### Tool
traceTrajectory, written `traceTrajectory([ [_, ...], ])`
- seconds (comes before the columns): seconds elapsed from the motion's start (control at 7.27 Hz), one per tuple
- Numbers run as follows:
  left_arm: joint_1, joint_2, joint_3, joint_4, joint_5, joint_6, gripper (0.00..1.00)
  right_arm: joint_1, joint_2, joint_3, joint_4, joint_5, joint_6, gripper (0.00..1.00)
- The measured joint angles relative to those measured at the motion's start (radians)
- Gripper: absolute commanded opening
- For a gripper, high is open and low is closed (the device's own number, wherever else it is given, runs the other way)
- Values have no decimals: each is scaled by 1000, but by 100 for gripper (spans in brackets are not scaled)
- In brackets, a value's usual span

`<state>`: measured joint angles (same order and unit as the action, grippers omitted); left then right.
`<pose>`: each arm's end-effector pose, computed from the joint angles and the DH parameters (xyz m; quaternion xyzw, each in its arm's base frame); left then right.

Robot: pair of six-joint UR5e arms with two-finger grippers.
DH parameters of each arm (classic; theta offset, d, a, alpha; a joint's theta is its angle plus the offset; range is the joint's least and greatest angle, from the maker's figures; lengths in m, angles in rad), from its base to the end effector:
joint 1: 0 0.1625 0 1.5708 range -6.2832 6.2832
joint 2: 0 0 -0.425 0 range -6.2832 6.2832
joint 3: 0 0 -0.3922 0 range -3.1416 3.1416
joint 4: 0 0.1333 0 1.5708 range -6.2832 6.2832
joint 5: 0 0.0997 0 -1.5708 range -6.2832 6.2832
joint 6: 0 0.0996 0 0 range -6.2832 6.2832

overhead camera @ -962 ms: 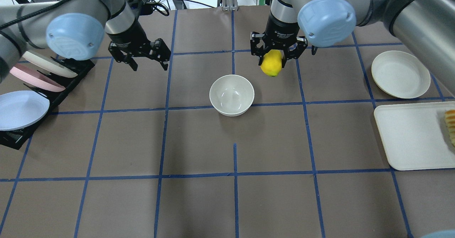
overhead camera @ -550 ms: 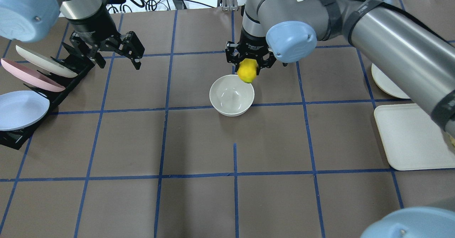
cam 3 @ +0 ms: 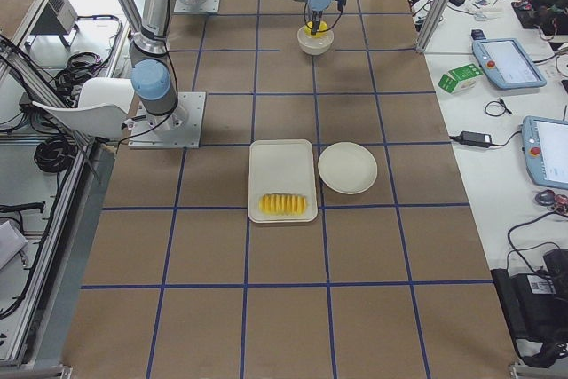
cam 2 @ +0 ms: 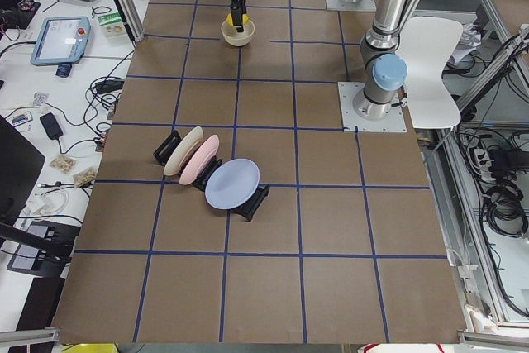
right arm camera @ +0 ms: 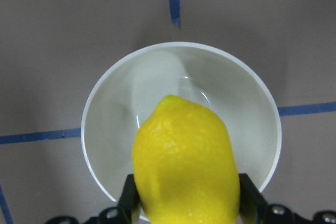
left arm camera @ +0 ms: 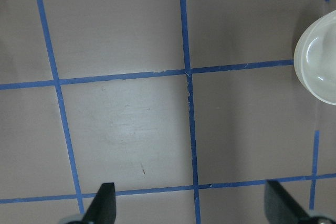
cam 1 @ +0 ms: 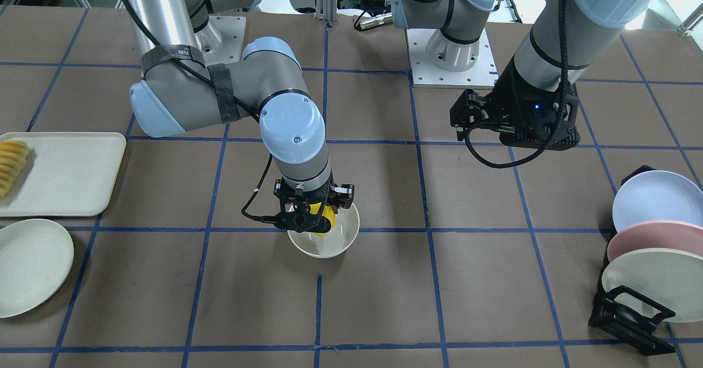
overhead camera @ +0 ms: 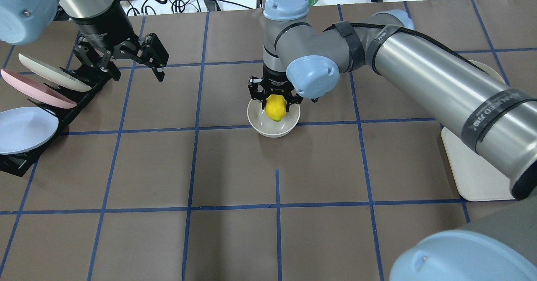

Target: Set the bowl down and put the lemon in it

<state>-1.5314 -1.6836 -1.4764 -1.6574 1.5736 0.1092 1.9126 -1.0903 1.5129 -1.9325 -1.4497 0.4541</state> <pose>-0.1121 -0.5335 0.4681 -0.0349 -0.9980 -0.0524 0.0025 0.3540 -0.5615 0.2738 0.0578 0.9960 0.0515 0.0440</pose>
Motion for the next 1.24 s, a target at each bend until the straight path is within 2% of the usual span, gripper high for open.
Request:
traceTrajectory([
  [0.41, -1, 16, -43, 31, -2, -4, 100, 4, 34, 37, -66, 7, 0, 0],
  [0.55, -1, 19, -45, 34, -3, -9, 100, 4, 43, 45, -82, 8, -4, 14],
  [0.69, -2, 22, -41, 36, -3, -16, 100, 4, 50, 48, -90, 8, -5, 42],
  [0.83, -2, 24, -36, 37, -2, -19, 100, 4, 58, 49, -93, 8, -3, 75],
  [0.96, -2, 25, -33, 37, -1, -19, 100, 4, 63, 50, -95, 7, -1, 98],
  [1.24, -3, 29, -31, 37, -1, -20, 100, 3, 63, 47, -110, -3, 2, 100],
])
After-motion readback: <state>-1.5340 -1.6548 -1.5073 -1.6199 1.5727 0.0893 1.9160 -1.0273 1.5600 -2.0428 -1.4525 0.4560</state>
